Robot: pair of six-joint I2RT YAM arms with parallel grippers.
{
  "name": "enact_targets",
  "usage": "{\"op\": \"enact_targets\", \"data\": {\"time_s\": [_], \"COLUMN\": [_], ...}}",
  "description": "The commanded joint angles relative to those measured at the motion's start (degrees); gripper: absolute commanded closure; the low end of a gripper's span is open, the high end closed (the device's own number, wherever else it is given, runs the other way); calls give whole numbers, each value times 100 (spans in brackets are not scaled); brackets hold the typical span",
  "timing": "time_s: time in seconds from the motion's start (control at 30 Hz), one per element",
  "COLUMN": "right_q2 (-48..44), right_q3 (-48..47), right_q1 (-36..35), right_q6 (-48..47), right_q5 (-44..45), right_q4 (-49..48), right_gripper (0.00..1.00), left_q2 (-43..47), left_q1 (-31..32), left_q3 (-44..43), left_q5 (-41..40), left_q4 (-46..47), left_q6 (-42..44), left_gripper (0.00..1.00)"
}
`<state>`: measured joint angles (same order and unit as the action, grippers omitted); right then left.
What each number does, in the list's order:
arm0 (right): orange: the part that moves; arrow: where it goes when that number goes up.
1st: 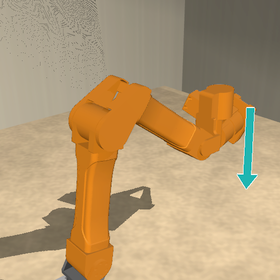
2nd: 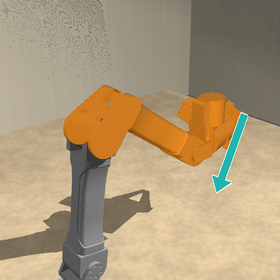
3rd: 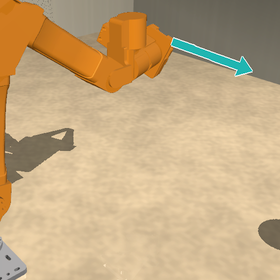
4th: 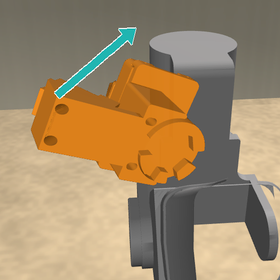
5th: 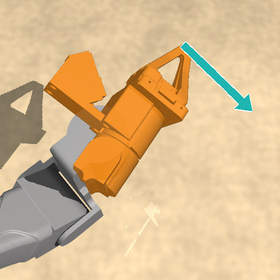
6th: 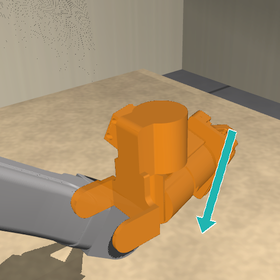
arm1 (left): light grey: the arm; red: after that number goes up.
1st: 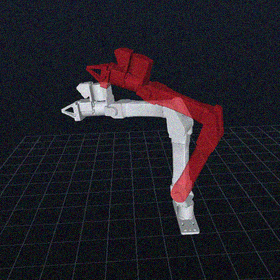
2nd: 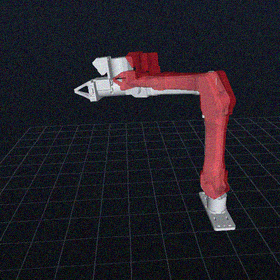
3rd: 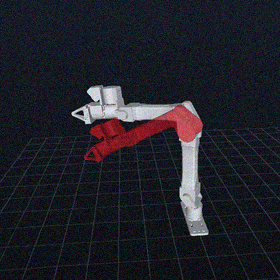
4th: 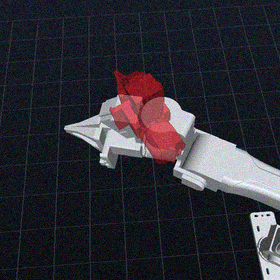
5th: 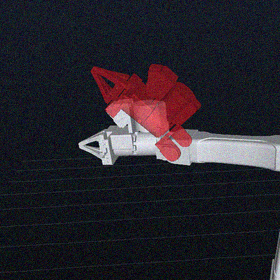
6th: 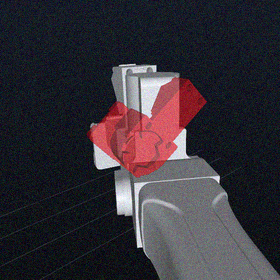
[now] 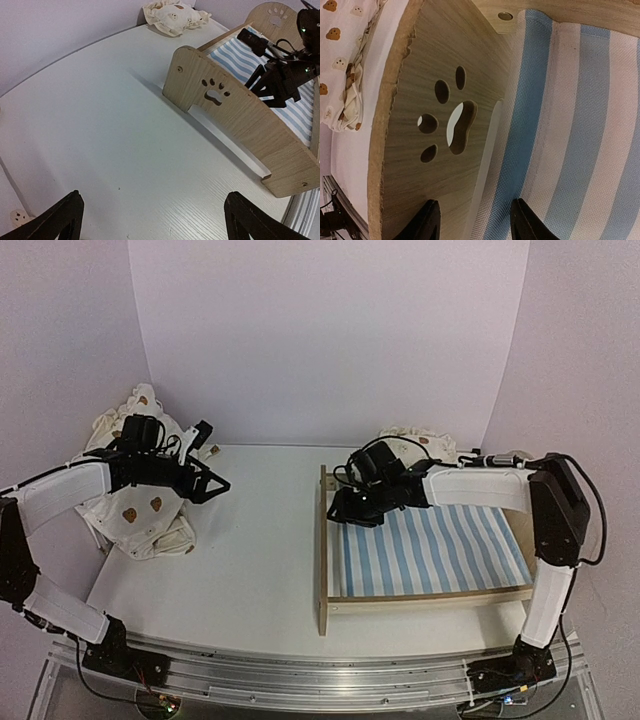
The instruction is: Set up the pet bed
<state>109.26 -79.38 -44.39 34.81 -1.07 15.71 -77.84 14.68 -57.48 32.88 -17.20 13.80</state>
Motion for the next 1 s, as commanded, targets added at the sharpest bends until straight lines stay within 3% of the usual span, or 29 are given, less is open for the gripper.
{"op": "enact_targets", "data": {"time_s": [0.0, 0.1, 0.23, 0.37, 0.67, 0.8, 0.97], "right_q2": [652, 1165, 1589, 1831, 3010, 3306, 2575], "right_q3": [-678, -1378, -2093, -2476, -4055, -4616, -4143], "right_q1": [-407, -613, -857, -990, -1106, -1103, -1099], "right_q6": [279, 406, 863, 1209, 2022, 1822, 658], "right_q5": [-428, -589, -252, 479, 842, 893, 1144], "right_q4": [-26, -27, -33, -204, -366, -371, -435], "right_gripper": [53, 54, 53, 53, 54, 54, 46], "left_q2": [18, 6, 16, -18, -109, -92, -137], "left_q1": [-24, -23, -19, -26, -23, -23, -34], "left_q3": [-451, -317, -258, -436, -593, -767, -1567], "left_q5": [449, 396, -101, -275, -348, -477, -1134], "left_q4": [-1210, -1003, -749, -692, -558, -620, -1036], "left_q6": [320, -264, -1034, -1019, -1076, -1046, -270], "left_gripper": [1, 8, 10, 10, 12, 13, 12]}}
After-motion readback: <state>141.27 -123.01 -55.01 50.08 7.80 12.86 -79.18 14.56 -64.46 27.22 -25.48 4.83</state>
